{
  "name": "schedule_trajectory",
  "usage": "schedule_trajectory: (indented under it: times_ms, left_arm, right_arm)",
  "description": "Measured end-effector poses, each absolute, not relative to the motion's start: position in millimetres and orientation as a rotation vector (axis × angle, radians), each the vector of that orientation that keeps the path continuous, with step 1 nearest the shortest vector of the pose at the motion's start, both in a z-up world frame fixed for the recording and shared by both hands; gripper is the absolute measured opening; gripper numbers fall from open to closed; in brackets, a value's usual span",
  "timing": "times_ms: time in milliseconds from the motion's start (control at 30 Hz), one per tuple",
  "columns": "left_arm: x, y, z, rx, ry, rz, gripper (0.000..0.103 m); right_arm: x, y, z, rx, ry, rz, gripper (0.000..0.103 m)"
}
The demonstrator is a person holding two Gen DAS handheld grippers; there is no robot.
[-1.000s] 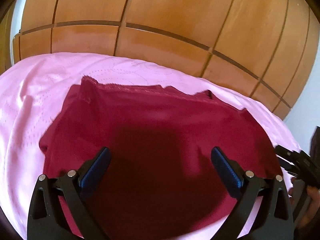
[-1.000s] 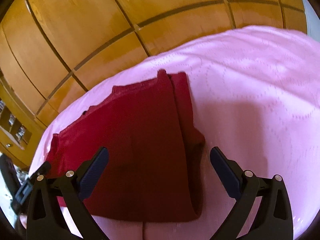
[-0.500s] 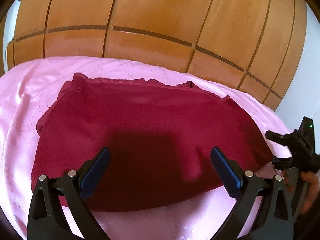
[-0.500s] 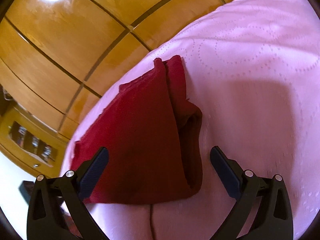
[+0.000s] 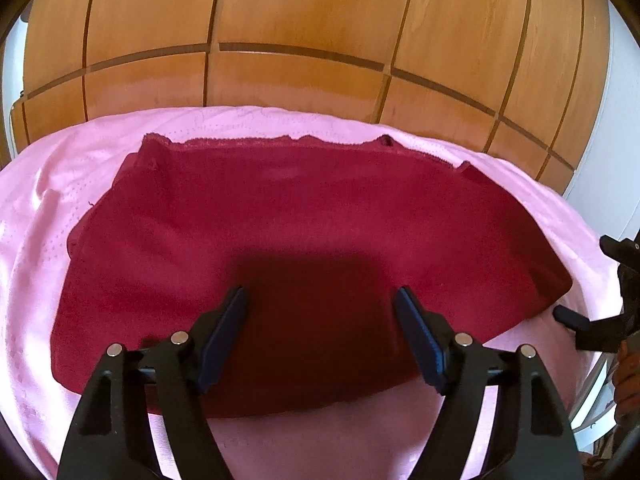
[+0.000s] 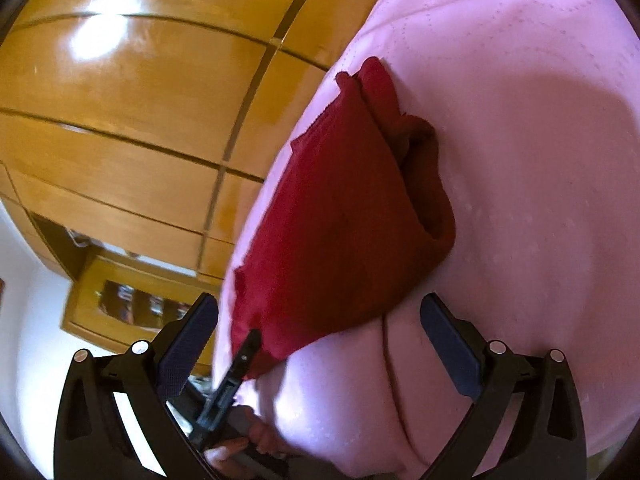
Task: Fold small clothes
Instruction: 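Grasp the side edge of the folded shirt with the right tool, then lift the held side with the right tool and fold it over the shirt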
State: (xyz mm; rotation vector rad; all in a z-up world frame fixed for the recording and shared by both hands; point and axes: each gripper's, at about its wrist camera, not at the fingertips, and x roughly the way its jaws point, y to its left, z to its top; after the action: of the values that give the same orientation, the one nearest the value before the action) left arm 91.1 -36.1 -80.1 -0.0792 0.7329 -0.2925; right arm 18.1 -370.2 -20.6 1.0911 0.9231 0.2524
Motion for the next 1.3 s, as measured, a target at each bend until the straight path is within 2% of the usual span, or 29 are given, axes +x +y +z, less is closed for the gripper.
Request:
schedule_trajectory:
  times_ms: [467, 833, 900, 933, 1000, 1033, 1067, 1167, 1233, 1300]
  left_arm:
    - [89.2, -40.0, -85.7, -0.047, 0.726, -0.282, 0.076]
    - [87.4, -42.2, -87.0, -0.029, 0.715, -0.276, 0.076]
    - [87.5, -42.5, -86.8, -0.03, 0.715, -0.276, 0.076]
    - [87.5, -42.3, -86.8, -0.031, 0.715, -0.277, 0.076]
    - [87.7, -41.7, -86.7, -0.034, 0.715, -0.278, 0.076]
    - [87.7, -41.6, -86.5, -0.035, 0.715, -0.278, 0.076]
    - [87.8, -41.3, -86.3, -0.036, 0.715, -0.278, 0.076]
    - [88.2, -39.6, -84.9, -0.048, 0.721, -0.285, 0.079]
    - [88.5, -38.6, -82.7, -0.06, 0.726, -0.298, 0.088]
    - [89.6, -37.0, -79.2, -0.065, 0.73, -0.307, 0.09]
  right_arm:
    - [59.2, -378.9, -28.4, 1.108, 0.884, 0.09, 0.1]
    - [81.2, -373.5, -28.8, 0.987, 0.876, 0.068, 0.1]
    - [79.9, -372.4, -28.2, 0.975, 0.859, 0.057, 0.097]
    - [78.8, -372.5, -28.1, 0.969, 0.848, 0.046, 0.091]
    - [77.4, -374.4, -29.2, 0.965, 0.841, 0.028, 0.066]
    - [76.5, -377.9, -32.7, 0.975, 0.849, 0.012, 0.046]
    - [75.5, -381.5, -37.2, 0.991, 0.862, -0.011, 0.031]
    - [71.6, -390.2, -45.0, 1.048, 0.855, -0.013, 0.029]
    - [73.0, -389.6, -41.9, 1.036, 0.852, 0.0, 0.029]
    - [75.0, -387.6, -38.4, 1.03, 0.839, 0.018, 0.023]
